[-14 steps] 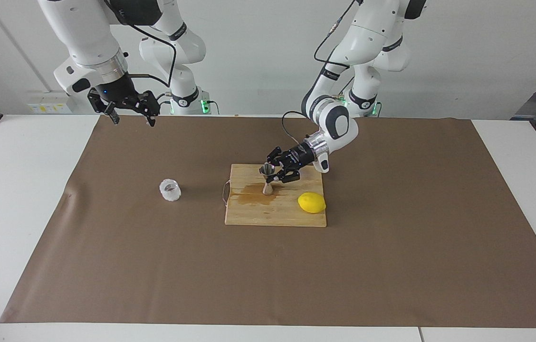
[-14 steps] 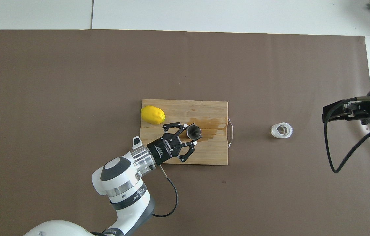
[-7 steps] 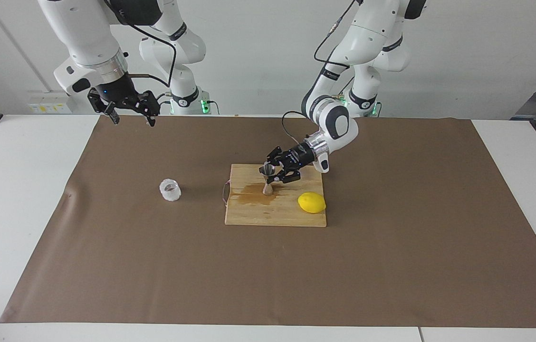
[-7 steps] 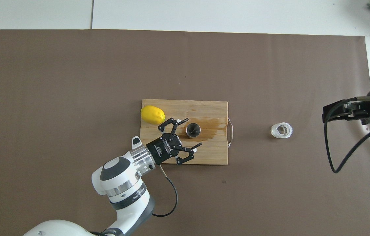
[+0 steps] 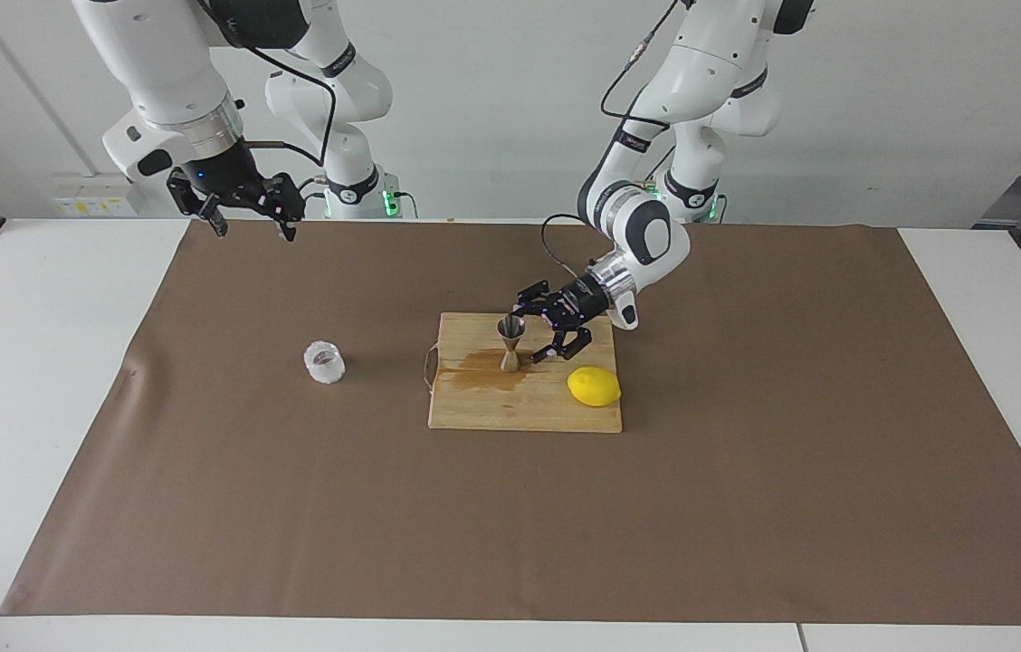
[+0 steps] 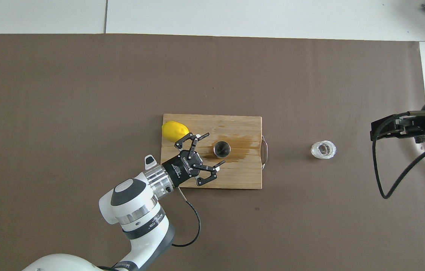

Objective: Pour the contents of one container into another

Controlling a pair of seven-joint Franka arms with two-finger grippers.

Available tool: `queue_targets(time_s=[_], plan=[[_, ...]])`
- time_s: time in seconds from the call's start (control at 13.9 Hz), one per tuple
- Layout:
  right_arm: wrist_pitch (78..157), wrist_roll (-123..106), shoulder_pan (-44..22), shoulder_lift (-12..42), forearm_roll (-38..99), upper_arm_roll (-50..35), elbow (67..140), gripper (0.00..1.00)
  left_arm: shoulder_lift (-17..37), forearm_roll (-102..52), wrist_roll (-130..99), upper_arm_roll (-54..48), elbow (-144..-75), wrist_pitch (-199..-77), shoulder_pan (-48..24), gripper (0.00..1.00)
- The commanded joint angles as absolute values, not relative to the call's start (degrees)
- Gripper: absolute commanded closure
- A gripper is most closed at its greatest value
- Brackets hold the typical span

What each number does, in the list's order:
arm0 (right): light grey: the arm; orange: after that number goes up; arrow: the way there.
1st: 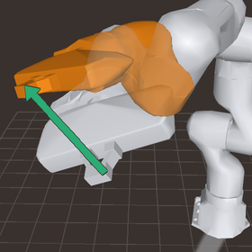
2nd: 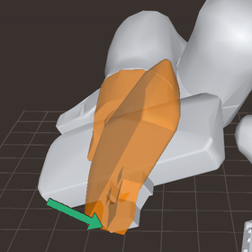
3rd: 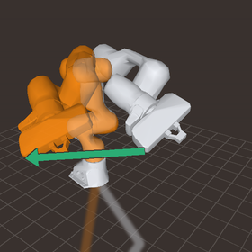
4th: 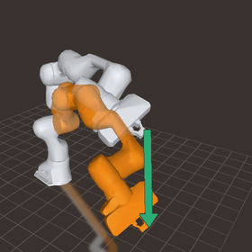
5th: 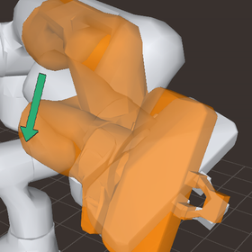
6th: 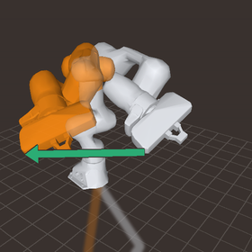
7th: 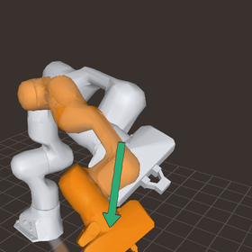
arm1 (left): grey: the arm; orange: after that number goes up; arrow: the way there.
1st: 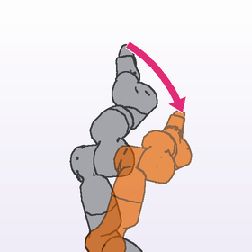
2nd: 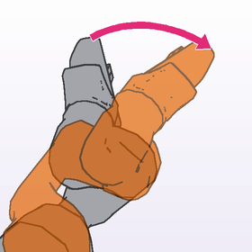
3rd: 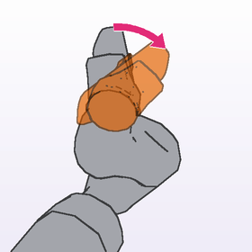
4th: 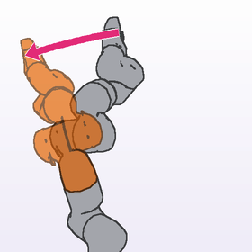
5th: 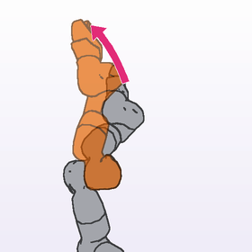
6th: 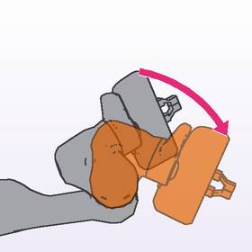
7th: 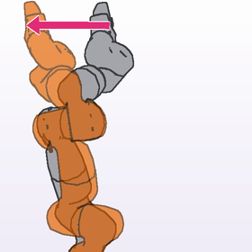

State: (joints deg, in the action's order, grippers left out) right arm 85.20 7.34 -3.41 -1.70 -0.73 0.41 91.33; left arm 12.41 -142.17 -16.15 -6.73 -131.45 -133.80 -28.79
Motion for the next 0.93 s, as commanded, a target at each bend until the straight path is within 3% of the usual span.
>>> queue_targets(time_s=[0.0,0.86], plan=[[84.9,5.8,-2.5,-1.8,1.1,0.1,91.5,0.00,9.8,-137.0,-19.9,-6.9,-132.4,-136.2,-27.7,0.00],[84.9,5.8,-2.5,-1.8,1.1,0.3,91.5,0.00,5.3,-94.4,-45.8,-6.4,-131.0,-136.5,-19.3,0.00]])
